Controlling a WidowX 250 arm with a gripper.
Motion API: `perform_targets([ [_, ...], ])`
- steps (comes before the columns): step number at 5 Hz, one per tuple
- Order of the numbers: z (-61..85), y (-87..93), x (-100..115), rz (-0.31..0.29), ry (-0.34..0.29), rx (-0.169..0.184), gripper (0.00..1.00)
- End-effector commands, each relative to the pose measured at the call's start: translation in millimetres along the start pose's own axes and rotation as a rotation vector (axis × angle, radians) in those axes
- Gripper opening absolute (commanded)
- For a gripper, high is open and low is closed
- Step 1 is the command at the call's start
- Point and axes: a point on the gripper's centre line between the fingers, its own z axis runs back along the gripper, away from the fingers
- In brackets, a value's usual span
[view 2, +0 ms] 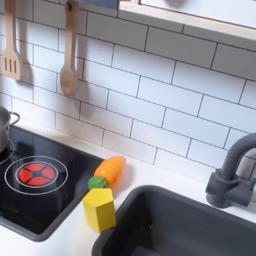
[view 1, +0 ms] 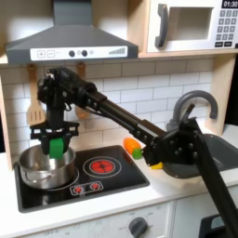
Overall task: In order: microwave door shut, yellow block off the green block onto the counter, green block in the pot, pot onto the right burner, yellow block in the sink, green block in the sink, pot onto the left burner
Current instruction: 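Put the green block in the pot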
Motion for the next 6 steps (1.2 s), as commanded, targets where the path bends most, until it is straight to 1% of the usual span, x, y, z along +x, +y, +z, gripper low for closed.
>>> perform_targets([
  [1, -6.1, 3.4, 9, -0.015, -0.031, 0.024, 0.00],
  [2, -2.4, 6.7, 7, -0.007, -0.022, 0.016, 0.56],
  [3, 3.5, 7.4, 5, -0.014, -0.023, 0.031, 1.00],
  [4, -2.7, 3.6, 3, -0.023, -0.011, 0.020, 1.00],
  [5, -14.5, 1.0, 2, -0.026, 0.013, -0.002, 1.00],
  [6, -25.1, -1.7, -2, -0.040, 0.040, -0.015, 1.00],
])
